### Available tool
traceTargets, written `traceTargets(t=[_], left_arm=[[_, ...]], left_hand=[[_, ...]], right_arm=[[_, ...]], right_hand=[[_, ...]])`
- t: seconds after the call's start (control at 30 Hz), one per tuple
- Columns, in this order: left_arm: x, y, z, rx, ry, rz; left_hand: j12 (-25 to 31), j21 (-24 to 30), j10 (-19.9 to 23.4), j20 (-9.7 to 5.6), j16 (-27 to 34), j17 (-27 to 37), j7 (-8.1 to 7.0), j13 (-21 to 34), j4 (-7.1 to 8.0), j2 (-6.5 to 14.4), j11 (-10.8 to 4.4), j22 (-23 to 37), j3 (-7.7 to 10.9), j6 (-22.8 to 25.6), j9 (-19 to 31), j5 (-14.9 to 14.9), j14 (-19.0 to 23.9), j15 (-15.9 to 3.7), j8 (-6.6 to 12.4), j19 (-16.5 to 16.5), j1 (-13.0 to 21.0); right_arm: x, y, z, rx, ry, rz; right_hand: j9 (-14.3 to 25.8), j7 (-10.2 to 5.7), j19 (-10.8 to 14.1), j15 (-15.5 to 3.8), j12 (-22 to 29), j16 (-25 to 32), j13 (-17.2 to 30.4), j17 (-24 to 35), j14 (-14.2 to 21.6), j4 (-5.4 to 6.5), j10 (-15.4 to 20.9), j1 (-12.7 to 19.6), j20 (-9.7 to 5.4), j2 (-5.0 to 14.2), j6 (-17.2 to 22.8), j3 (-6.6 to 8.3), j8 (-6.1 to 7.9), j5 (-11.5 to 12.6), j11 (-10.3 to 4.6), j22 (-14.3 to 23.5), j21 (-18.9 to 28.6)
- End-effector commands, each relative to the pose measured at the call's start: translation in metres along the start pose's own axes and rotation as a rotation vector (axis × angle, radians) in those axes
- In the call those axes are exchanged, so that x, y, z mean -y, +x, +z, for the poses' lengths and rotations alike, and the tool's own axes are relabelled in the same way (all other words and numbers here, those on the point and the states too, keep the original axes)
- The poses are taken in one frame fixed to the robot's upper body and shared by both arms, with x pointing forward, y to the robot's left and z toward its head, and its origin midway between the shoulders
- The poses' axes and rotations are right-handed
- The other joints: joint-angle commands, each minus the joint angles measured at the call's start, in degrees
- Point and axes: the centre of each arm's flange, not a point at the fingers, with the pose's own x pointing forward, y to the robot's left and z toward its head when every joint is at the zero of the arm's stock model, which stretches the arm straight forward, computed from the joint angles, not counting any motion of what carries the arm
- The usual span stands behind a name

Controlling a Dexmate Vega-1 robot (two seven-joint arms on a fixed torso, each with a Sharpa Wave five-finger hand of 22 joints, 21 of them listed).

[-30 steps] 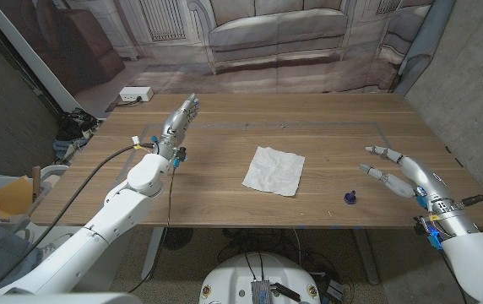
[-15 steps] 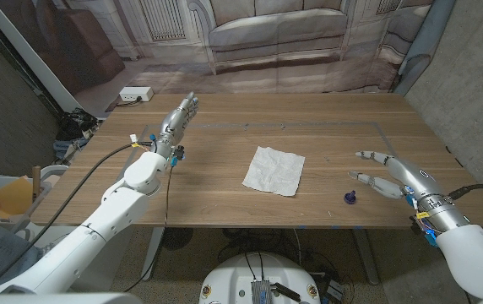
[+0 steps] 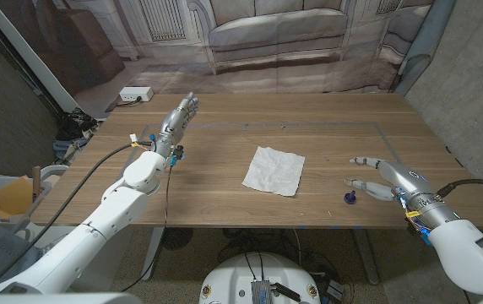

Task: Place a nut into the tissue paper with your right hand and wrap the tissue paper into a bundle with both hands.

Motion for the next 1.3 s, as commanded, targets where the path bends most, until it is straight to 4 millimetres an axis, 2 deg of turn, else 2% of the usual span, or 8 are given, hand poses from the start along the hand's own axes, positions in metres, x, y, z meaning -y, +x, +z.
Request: traceTargets(t=[0.03,0.13,0.27,0.43,0.67,0.9,1.1,1.3], left_arm=[[-0.001,-0.001,-0.004,-0.004,-0.007,-0.002],[-0.002,-0.001,-0.004,-0.004,-0.008,-0.002],[-0.002,-0.001,-0.004,-0.006,-0.008,-0.001],[-0.003,-0.002,-0.005,-0.005,-0.010,-0.001],[-0.004,-0.001,-0.004,-0.005,-0.009,-0.001],[-0.004,0.001,-0.003,0.000,-0.013,-0.005],[-0.004,0.002,-0.003,-0.001,-0.009,-0.007],[-0.005,0.002,-0.002,0.002,-0.013,-0.003]], left_hand=[[-0.1,-0.1,0.1,0.59,0.0,0.3,-0.18,0.3,-0.09,0.3,-0.21,0.3,-0.08,0.2,0.1,-0.1,-0.1,-0.27,-0.12,0.2,0.4],[-0.2,-0.1,0.0,0.61,0.0,0.3,-0.25,0.3,-0.07,0.3,-0.16,0.3,-0.12,0.2,0.1,-0.1,-0.1,-0.27,-0.14,0.1,0.3],[-0.2,-0.1,-0.1,0.76,0.0,0.3,-0.29,0.3,-0.06,0.3,-0.15,0.3,-0.16,0.3,0.1,-0.2,-0.1,-0.32,-0.15,0.0,0.3],[-0.2,-0.2,0.0,0.66,0.0,0.3,-0.37,0.3,-0.04,0.4,-0.18,0.3,-0.21,0.2,0.1,-0.2,-0.1,-0.35,-0.21,0.0,0.3],[-0.3,-0.3,-0.1,0.45,-0.1,0.3,-0.31,0.3,-0.01,0.4,-0.17,0.3,-0.26,0.3,0.1,-0.2,-0.2,-0.32,-0.27,-0.3,0.3],[-0.3,-0.3,-0.1,0.22,-0.1,0.3,-0.29,0.3,0.02,0.5,-0.05,0.3,-0.31,0.2,0.1,-0.3,-0.4,-0.22,-0.32,-0.5,0.3],[-0.3,-0.4,0.0,-0.59,-0.1,0.3,-0.15,0.3,0.04,0.6,0.14,0.3,-0.36,0.5,0.1,-0.3,-0.4,-0.15,-0.27,-0.9,0.3],[-0.4,-0.4,-0.1,-0.63,-0.1,0.3,-0.18,0.3,0.05,0.7,0.00,0.3,-0.40,0.7,0.2,-0.4,-0.4,-0.17,-0.26,-1.0,0.4]], right_arm=[[-0.003,0.003,0.004,-0.046,-0.071,0.056],[-0.005,0.005,0.005,-0.053,-0.092,0.068],[-0.008,0.007,0.005,-0.065,-0.111,0.088],[-0.010,0.010,0.005,-0.079,-0.124,0.107],[-0.015,0.014,0.003,-0.098,-0.153,0.129],[-0.024,0.020,0.001,-0.115,-0.187,0.147],[-0.030,0.024,-0.001,-0.136,-0.251,0.176],[-0.035,0.031,-0.006,-0.158,-0.263,0.211]], right_hand=[[0.1,-0.89,0.9,-0.96,-0.2,0.3,0.1,0.2,0.7,0.33,0.3,1.1,0.57,-0.34,0.0,0.53,-0.22,0.4,1.08,0.3,0.1],[0.1,-1.13,1.5,-1.03,-0.1,0.3,0.0,0.1,1.0,0.45,0.8,1.4,0.88,-0.52,-0.1,0.59,-0.32,0.4,1.94,0.3,0.2],[0.1,-1.49,1.9,-0.88,-0.3,0.3,0.0,0.1,1.1,0.56,0.5,1.8,2.10,-0.66,-0.7,0.73,-0.66,0.4,1.75,0.3,0.2],[0.0,-1.72,2.3,0.07,-0.4,0.4,0.0,0.1,1.7,0.69,0.7,2.3,2.71,-0.85,-1.2,0.95,-0.92,0.5,3.95,0.4,0.2],[0.0,-2.22,3.5,0.90,-0.4,0.7,-0.1,0.1,2.8,0.78,1.3,2.8,3.10,-1.01,-1.4,1.11,-1.04,0.6,4.34,0.4,0.5],[0.0,-2.57,4.1,0.75,-0.4,0.7,-0.1,0.1,3.2,0.83,1.5,3.1,3.56,-1.10,-1.3,1.22,-0.99,0.6,3.81,0.5,0.6],[0.1,-3.25,4.4,-0.31,-0.3,0.6,-0.1,0.0,3.9,0.36,2.4,5.3,3.65,-1.13,-0.1,2.05,-0.56,1.1,2.38,0.5,0.5],[0.1,-3.35,4.6,-0.26,-0.4,0.7,-0.1,0.0,4.5,0.33,2.6,6.0,3.73,-1.34,-0.1,2.25,-0.61,1.2,2.79,0.5,0.4]])
